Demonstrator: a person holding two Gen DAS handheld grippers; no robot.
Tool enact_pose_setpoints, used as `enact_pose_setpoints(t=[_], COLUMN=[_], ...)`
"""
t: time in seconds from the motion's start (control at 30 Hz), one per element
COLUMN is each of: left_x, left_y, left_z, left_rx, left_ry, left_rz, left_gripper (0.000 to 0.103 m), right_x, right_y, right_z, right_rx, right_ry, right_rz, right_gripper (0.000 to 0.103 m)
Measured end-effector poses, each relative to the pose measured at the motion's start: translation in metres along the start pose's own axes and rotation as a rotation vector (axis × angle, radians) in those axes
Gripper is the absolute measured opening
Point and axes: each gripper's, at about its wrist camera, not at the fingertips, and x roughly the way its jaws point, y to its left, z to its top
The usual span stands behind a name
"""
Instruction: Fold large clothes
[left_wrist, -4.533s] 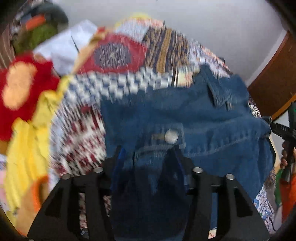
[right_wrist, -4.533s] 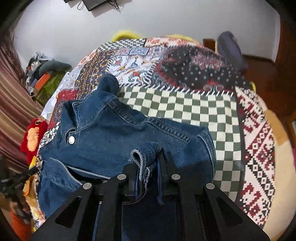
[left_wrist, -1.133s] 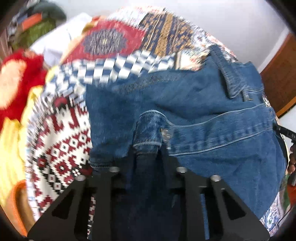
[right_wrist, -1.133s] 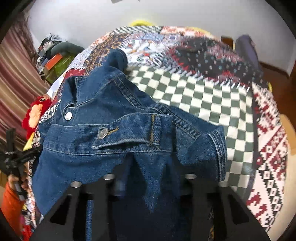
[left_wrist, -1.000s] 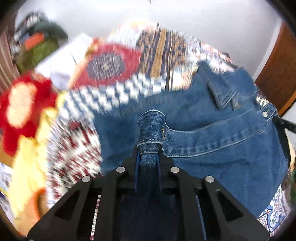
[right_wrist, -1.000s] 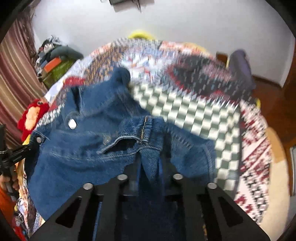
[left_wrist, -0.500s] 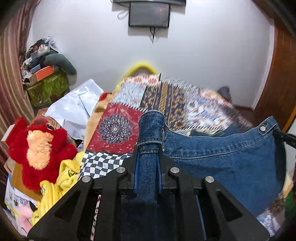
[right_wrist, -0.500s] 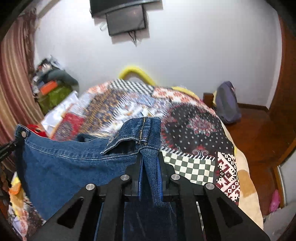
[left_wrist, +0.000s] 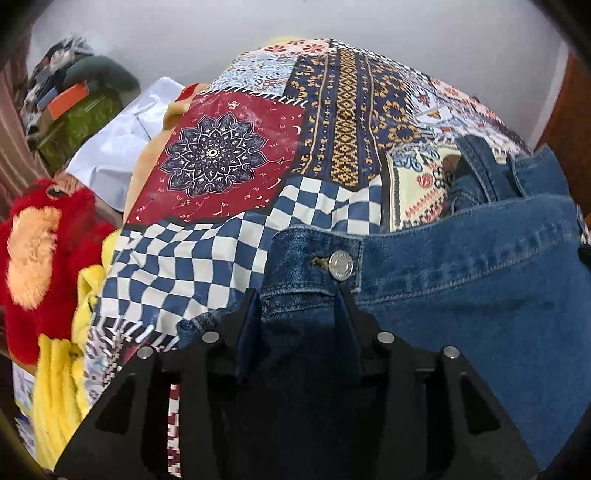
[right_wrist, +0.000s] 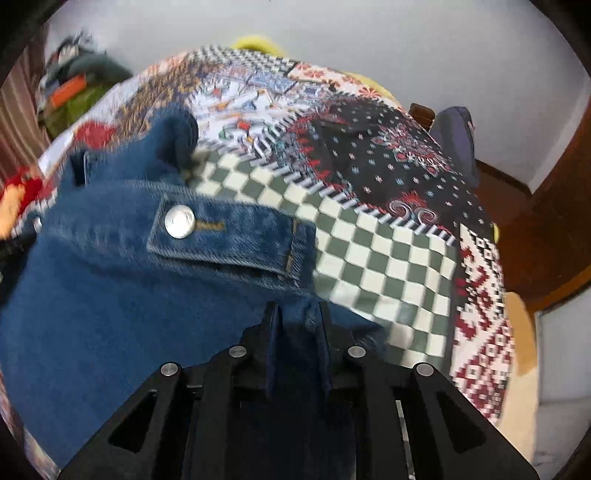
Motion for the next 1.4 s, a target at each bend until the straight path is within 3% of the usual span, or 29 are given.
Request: enact_pose_setpoints(t=[0.13, 0.23, 0.3, 0.37, 0.47, 0.67, 0.83, 0.93, 1.0, 1.17, 1.27, 1.37, 1.4], left_x=[-0.013, -0.028, -0.043, -0.061, -0.09, -0.139, -0.144, -0.122, -0.104, -0.064, -0.066, -0.078, -0.081], left_y=[-0.007, -0.009, -0.005, 0.0, 0.009, 0.007, -0.01, -0.021, -0.025, -0.012, 0.007, 0.02, 0.022], left_z=[-0.012, -0.022, -0.027, -0.029, -0.028, -0.022, -0.026, -0.036, -0.045, -0.072, -0.081, -0.087, -0.089], left_rx=[0.144, 0.206, 0.222, 0.206, 0.137, 0.044, 0.027, 0.047, 0.069, 0.053, 0.001, -0.032, -0.034], left_ry=[0.014, 0.033, 0.021, 0.008, -0.022, -0.124, -0.14, -0.084, -0.045, 0.05, 0.033, 0.015, 0.007], left_rz=[0.064, 0.153, 0.168, 0.147, 0.102, -0.052, -0.176, -0.191, -0.169, -0.118, -0.119, -0.135, -0.11], left_gripper=[0.049, 0.071, 0.071, 0.072, 0.083, 0.088, 0.093, 0.093, 0.093, 0.094, 0.094, 0.095, 0.095], right_x=[-0.013, -0.03, -0.048, -0.067, -0.1, -0.132, -0.116, -0.09, -0.068, -0.066, -0.066, -0.062, -0.064], right_y=[0.004, 0.009, 0.011, 0.012, 0.026, 0.093, 0.162, 0.196, 0.211, 0.205, 0.182, 0.15, 0.139], right_z=[-0.014, -0.023, -0.025, -0.024, -0.021, -0.012, -0.02, -0.032, -0.041, -0.053, -0.056, -0.062, -0.066], right_rx=[-0.081, -0.123, -0.114, -0.083, -0.056, -0.109, -0.176, -0.235, -0.284, -0.338, -0.316, -0.27, -0.248], right_ry=[0.027, 0.033, 0.026, 0.009, -0.035, -0.085, -0.043, 0.013, 0.054, 0.012, 0.028, 0.063, 0.06], right_rz=[-0.039, -0.101, -0.108, -0.048, 0.045, 0.161, 0.293, 0.302, 0.254, 0.246, 0.259, 0.206, 0.221], right_gripper=[0.016, 0.016, 0.016, 0.016, 0.016, 0.016, 0.016, 0.016, 0.016, 0.016, 0.016, 0.016, 0.016])
